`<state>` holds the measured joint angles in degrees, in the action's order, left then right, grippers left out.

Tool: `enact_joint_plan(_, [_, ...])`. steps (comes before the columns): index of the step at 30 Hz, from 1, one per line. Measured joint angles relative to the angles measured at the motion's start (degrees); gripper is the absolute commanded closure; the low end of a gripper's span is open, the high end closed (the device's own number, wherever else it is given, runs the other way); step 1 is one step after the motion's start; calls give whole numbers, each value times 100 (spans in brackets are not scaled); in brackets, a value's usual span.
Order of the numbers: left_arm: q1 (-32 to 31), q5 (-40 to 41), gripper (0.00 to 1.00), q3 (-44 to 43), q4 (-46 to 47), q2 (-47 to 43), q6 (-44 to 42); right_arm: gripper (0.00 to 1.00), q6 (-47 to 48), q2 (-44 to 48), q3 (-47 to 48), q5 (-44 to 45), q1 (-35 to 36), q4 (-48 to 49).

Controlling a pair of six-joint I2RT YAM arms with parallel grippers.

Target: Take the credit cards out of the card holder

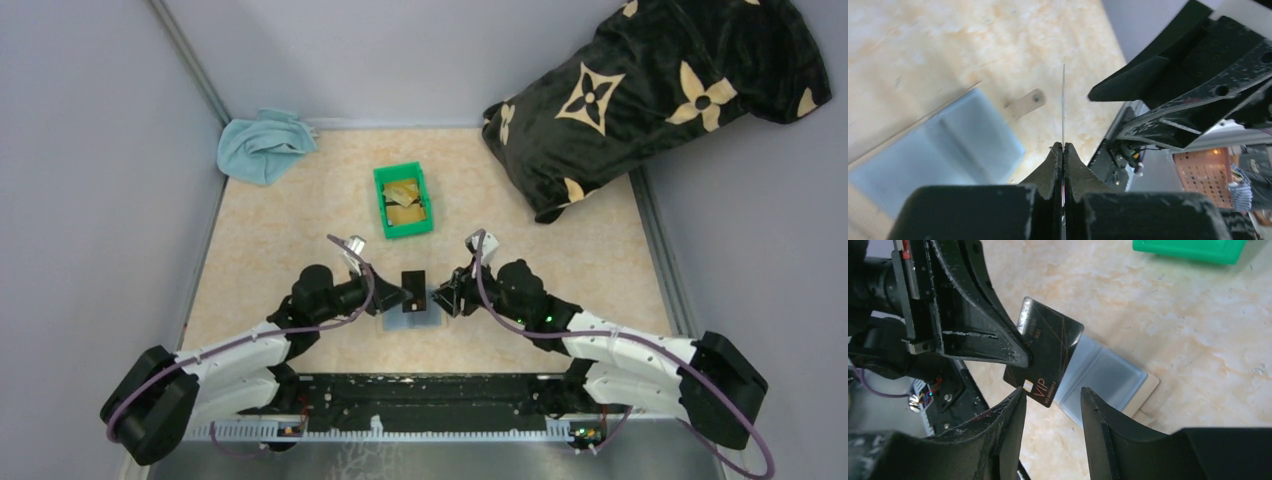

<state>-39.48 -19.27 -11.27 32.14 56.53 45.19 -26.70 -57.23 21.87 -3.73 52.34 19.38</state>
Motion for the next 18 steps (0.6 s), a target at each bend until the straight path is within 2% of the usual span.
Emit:
enact_joint_plan(5, [0, -595, 100, -420, 691, 415, -74, 54, -4, 175, 74, -782, -367, -48])
enact_joint_plan(14, [61, -1434, 100, -977, 1843, 1108, -55, 87, 98, 190, 297, -1674, -570, -151])
enact_joint_plan(16, [92, -1534, 100, -979, 2024, 1220, -35, 99, 98, 234, 295, -1744, -614, -181])
enact_joint_plan(18, [133, -1580, 98, -968, 2190, 1329, 7, 100, 74, 363, 295, -1799, -625, -249])
